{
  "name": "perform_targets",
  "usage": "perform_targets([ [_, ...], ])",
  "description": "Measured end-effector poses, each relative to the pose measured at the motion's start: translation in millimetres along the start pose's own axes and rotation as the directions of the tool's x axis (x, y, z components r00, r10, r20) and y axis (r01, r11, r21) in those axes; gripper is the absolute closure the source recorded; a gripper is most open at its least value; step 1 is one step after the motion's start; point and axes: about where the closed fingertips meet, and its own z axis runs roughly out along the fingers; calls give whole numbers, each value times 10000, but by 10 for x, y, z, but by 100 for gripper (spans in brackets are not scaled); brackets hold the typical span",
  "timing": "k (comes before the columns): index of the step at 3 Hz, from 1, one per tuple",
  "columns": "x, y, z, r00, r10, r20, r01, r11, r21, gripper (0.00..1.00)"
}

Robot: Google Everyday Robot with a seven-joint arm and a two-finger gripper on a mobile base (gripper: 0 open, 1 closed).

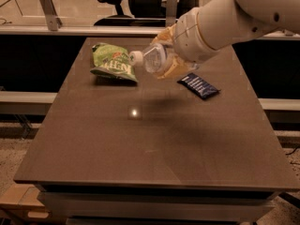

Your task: Place blue plastic bottle upright

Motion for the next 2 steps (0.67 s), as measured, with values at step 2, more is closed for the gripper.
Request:
perform_targets([
  [2,-46,6,-40,9963,45,860,-43,10000,-28,100],
])
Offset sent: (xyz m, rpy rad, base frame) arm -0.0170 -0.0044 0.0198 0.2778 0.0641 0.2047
